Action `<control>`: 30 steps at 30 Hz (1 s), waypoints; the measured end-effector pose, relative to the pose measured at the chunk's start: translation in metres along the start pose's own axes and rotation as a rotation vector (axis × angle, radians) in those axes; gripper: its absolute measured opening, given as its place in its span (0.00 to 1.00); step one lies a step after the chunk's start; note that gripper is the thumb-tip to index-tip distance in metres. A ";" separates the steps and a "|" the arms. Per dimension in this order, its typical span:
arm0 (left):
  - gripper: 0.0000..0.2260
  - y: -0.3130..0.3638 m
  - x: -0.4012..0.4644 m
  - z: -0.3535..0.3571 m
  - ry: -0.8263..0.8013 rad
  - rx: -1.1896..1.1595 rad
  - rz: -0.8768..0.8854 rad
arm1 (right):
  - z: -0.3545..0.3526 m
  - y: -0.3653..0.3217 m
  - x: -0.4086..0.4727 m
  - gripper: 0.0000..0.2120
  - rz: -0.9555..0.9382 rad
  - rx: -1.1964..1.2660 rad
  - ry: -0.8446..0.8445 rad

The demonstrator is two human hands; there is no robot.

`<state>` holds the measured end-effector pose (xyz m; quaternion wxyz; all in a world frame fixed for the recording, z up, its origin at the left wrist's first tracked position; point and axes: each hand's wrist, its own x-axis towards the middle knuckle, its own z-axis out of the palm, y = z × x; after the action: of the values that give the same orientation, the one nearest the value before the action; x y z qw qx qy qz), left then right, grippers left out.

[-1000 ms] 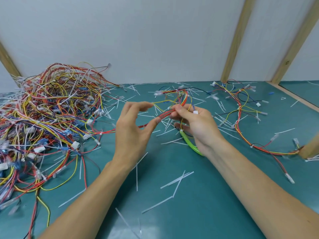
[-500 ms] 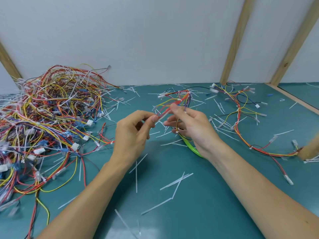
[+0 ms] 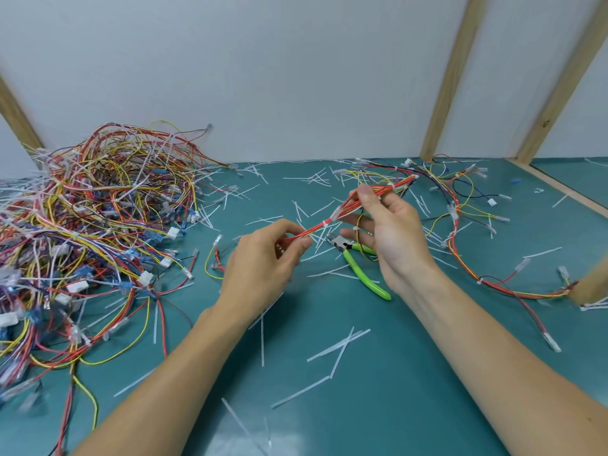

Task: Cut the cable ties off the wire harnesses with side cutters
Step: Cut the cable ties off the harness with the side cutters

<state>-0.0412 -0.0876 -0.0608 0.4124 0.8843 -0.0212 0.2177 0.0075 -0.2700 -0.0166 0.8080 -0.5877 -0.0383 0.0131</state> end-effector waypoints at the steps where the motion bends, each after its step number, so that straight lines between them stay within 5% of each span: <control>1: 0.10 0.001 0.000 -0.001 0.026 0.040 -0.022 | -0.001 0.000 0.001 0.08 -0.009 0.027 0.011; 9: 0.22 0.006 0.001 -0.005 0.146 0.134 -0.115 | -0.023 -0.016 0.018 0.11 -0.026 0.265 0.110; 14: 0.20 0.016 0.001 -0.011 -0.057 -0.406 -0.110 | -0.026 -0.010 0.022 0.14 0.013 0.046 0.180; 18: 0.21 0.018 0.008 -0.024 -0.441 -1.031 -0.314 | -0.029 -0.007 0.026 0.12 0.032 -0.013 0.203; 22: 0.20 0.010 0.011 -0.030 -0.308 -1.177 -0.377 | -0.034 -0.007 0.031 0.12 0.063 -0.093 0.219; 24: 0.19 0.007 0.015 -0.026 -0.108 -1.023 -0.490 | -0.035 -0.006 0.033 0.12 0.039 -0.142 0.229; 26: 0.14 0.003 0.015 -0.020 0.117 -0.572 -0.520 | -0.033 -0.005 0.032 0.13 -0.034 -0.213 0.233; 28: 0.07 -0.003 0.011 -0.016 0.257 -0.157 -0.360 | -0.029 -0.005 0.028 0.15 -0.144 -0.356 0.193; 30: 0.07 0.000 0.008 -0.015 0.273 -0.126 -0.189 | -0.022 -0.004 0.019 0.15 -0.276 -0.503 0.082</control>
<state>-0.0396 -0.0754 -0.0487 0.4847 0.8171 0.1048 0.2941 0.0280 -0.2904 -0.0186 0.6320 -0.7589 -0.0874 -0.1305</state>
